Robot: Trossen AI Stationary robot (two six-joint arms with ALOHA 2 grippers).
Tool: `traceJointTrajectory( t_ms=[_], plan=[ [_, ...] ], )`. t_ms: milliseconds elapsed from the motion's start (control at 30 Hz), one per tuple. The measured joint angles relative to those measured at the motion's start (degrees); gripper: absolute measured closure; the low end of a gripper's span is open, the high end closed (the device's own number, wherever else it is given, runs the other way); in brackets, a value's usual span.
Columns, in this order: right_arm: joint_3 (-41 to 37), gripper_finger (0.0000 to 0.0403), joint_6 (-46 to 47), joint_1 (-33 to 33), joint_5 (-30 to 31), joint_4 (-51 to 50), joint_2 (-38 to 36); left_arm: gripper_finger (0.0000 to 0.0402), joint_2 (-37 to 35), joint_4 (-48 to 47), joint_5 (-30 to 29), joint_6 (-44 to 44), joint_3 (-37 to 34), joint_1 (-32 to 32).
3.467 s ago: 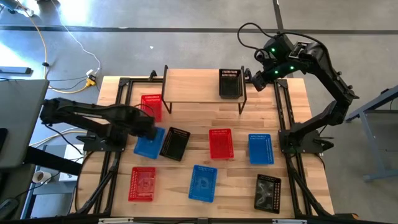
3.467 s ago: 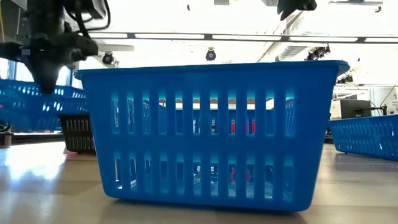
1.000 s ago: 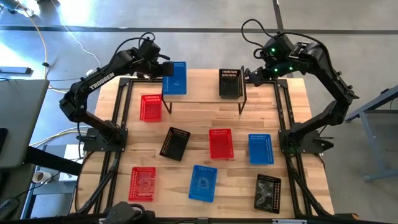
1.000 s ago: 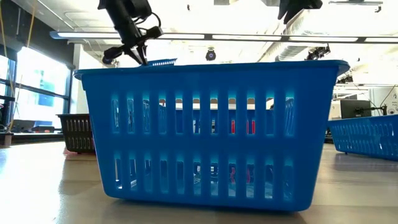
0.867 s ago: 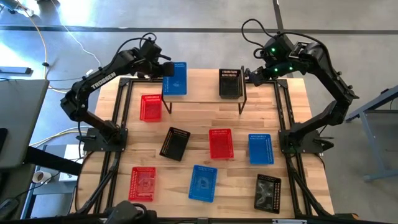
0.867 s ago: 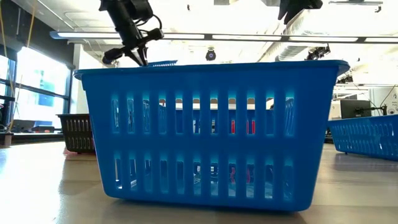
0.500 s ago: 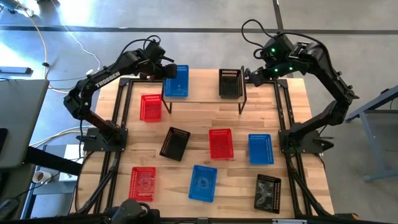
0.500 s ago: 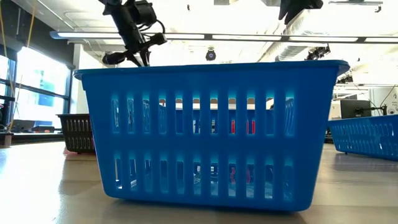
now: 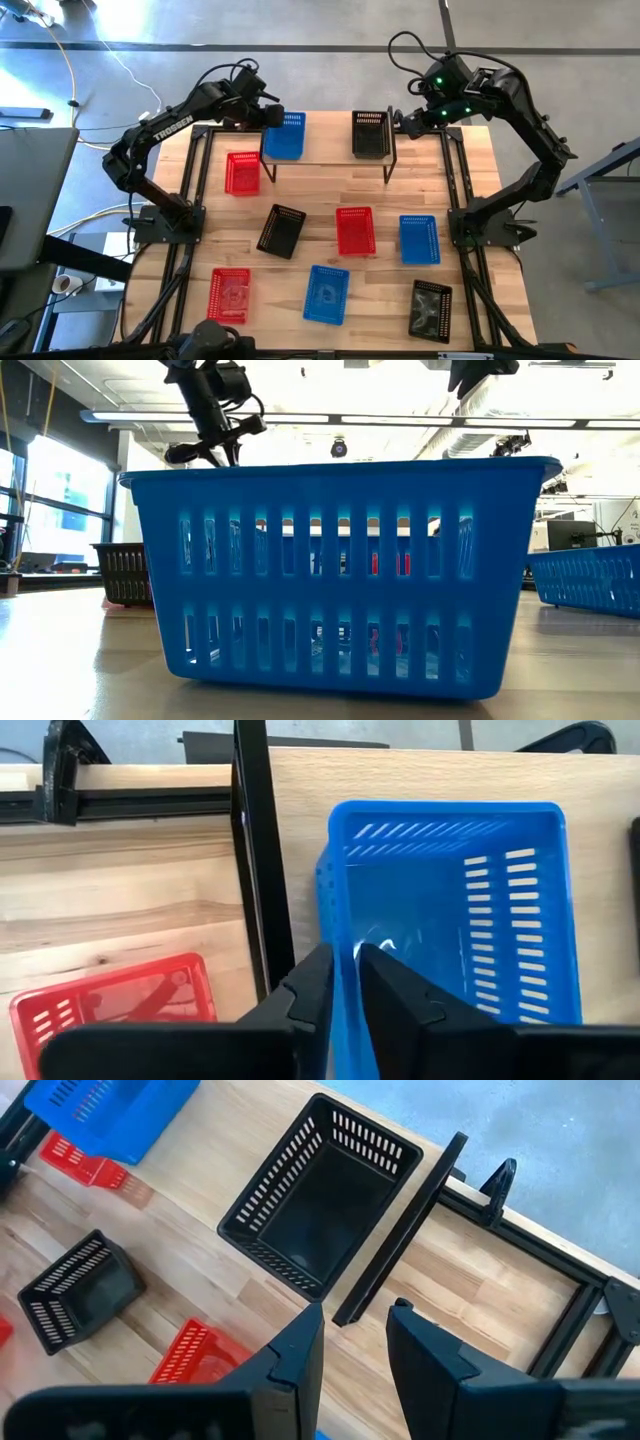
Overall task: Stack baskets on shelf by color
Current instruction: Put the left blue basket on the shelf, then put the right red basket on the shelf
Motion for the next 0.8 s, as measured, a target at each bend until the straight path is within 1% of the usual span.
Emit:
traceJointTrajectory(
  t_ms=[233, 367, 533, 667, 767, 800],
  plan=[
    [0.0, 0.0304, -0.2, 0.0, 0.0, 0.0, 0.0, 0.0339, -0.1, 0.0, 0.0, 0.1, 0.0, 0.5],
    [0.0, 0.0304, -0.3, 0.0, -0.3, -0.2, 0.0, 0.0337, -1.0, 0.1, -0.1, 1.9, 0.0, 1.6],
    [0.0, 0.0304, -1.1, 0.2, -3.1, -1.0, 0.0, 0.0337, -3.3, 0.1, 0.4, 4.4, 0.0, 2.4],
    [0.0, 0.0304, -1.6, 2.5, -4.5, -1.0, 0.0, 0.0337, -5.3, 0.1, 1.0, 7.9, 0.0, 2.4],
    [0.0, 0.0304, -1.4, 4.8, -7.7, -1.0, 0.0, 0.0337, -7.1, 0.1, 3.9, 11.6, 0.0, 2.0],
    [0.0, 0.0304, -1.3, 5.8, -8.0, -1.0, 0.0, 0.0337, -7.6, 0.1, 4.8, 12.8, 0.0, 1.5]
  ],
)
